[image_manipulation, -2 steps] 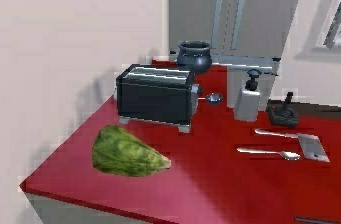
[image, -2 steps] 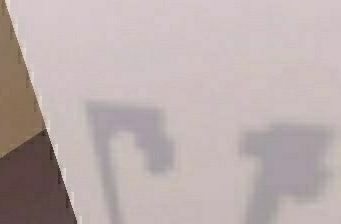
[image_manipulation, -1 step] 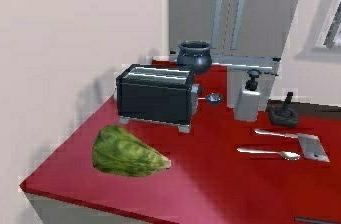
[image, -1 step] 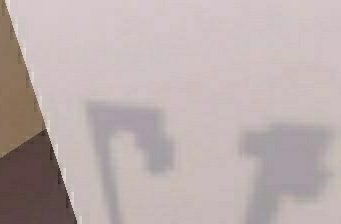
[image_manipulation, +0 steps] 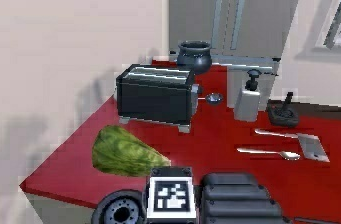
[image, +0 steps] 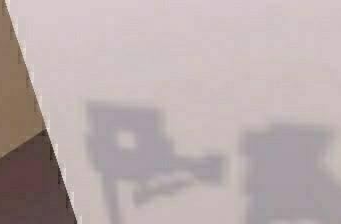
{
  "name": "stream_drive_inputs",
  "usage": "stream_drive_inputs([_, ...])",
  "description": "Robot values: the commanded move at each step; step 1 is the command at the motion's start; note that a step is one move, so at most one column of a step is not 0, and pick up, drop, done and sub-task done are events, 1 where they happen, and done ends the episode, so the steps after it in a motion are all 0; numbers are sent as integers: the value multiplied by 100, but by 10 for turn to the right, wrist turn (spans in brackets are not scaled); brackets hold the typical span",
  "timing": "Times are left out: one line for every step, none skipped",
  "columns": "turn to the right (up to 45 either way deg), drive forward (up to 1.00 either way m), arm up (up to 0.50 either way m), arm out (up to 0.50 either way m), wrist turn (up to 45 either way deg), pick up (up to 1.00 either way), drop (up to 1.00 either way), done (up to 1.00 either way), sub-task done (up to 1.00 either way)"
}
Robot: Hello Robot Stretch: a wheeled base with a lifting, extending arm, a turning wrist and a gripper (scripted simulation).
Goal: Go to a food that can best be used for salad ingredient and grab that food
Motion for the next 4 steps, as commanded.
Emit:
stream_drive_inputs([0,0,0,12,0,0,0,0,0])
stream_drive_inputs([0,0,0,0,450,0,0,0,0])
stream_drive_inputs([0,0,0,0,450,0,0,0,0])
stream_drive_inputs([0,0,0,0,450,0,0,0,0])
